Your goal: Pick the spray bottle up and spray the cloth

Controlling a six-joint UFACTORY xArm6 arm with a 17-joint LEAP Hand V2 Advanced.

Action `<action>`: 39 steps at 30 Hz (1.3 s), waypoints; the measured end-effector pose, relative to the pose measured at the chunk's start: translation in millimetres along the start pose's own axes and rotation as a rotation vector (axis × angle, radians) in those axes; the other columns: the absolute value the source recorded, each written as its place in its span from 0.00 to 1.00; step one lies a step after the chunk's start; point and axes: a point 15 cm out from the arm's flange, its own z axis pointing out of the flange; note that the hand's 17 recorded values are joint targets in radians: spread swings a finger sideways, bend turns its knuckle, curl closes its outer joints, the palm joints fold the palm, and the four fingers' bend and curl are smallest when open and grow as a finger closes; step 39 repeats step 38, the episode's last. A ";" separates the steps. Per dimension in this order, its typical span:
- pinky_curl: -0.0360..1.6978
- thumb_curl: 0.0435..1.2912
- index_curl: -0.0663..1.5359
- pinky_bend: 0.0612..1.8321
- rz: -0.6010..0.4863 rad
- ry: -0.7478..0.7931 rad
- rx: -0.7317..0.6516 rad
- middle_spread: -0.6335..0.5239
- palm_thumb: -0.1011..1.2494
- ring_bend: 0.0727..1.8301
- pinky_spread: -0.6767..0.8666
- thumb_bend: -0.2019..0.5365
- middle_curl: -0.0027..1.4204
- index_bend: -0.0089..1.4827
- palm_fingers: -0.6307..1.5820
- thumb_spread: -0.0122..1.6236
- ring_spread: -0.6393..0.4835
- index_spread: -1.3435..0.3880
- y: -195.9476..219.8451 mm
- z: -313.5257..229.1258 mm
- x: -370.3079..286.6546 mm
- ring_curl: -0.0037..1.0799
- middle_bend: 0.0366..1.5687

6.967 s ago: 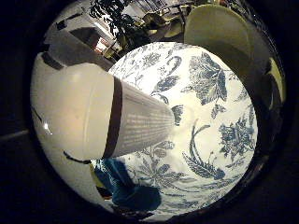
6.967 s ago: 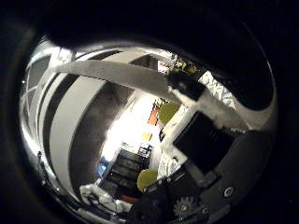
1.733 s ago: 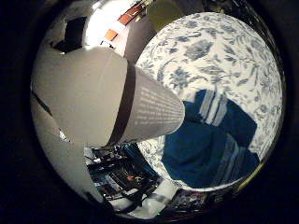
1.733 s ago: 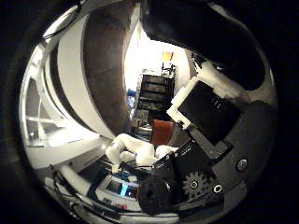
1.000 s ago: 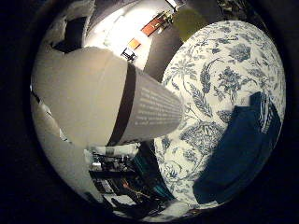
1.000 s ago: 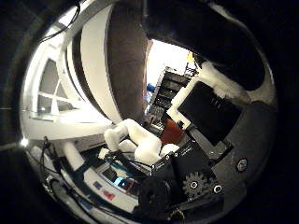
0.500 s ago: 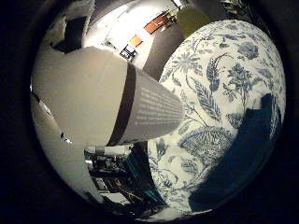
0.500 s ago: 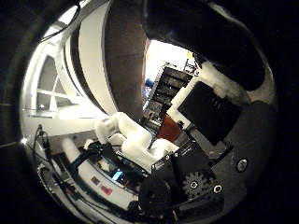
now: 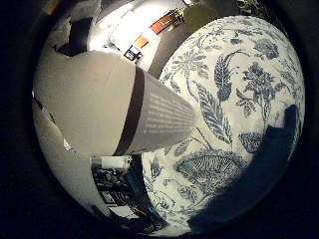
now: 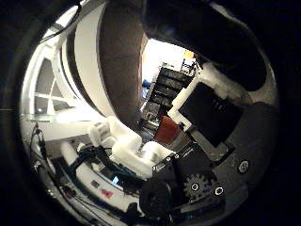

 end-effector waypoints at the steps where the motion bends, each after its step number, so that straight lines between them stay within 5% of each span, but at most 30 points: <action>1: 0.78 0.55 0.47 0.53 0.003 0.001 0.001 0.48 0.80 0.70 0.30 0.24 0.44 0.79 0.81 0.60 0.38 0.68 0.0 -0.5 0.5 0.71 0.88; 6: 0.69 0.54 0.45 0.52 0.006 0.015 0.008 0.48 0.75 0.69 0.27 0.23 0.42 0.63 0.77 0.51 0.39 0.66 -0.4 -2.4 3.5 0.66 0.83; 9: 0.64 0.54 0.43 0.54 0.000 0.045 0.017 0.45 0.74 0.69 0.20 0.23 0.42 0.39 0.55 0.44 0.37 0.63 -3.0 -4.8 5.4 0.64 0.74; 12: 0.59 0.51 0.39 0.47 -0.005 0.050 0.011 0.43 0.73 0.68 0.19 0.24 0.40 0.27 0.44 0.51 0.36 0.60 -3.9 -5.3 4.0 0.61 0.66; 17: 0.54 0.43 0.36 0.33 -0.001 0.053 0.004 0.46 0.65 0.52 0.38 0.23 0.36 0.26 0.30 0.61 0.41 0.60 -5.3 -3.9 -1.0 0.52 0.52; 24: 0.44 0.36 0.32 0.26 -0.018 0.064 0.018 0.54 0.62 0.39 0.63 0.24 0.29 0.18 0.31 0.63 0.52 0.63 -11.0 -10.2 -17.0 0.42 0.37; 39: 0.29 0.32 0.26 0.20 -0.039 0.170 0.054 0.62 0.60 0.24 0.74 0.24 0.26 0.11 0.33 0.64 0.67 0.65 -15.5 -65.0 -31.9 0.31 0.22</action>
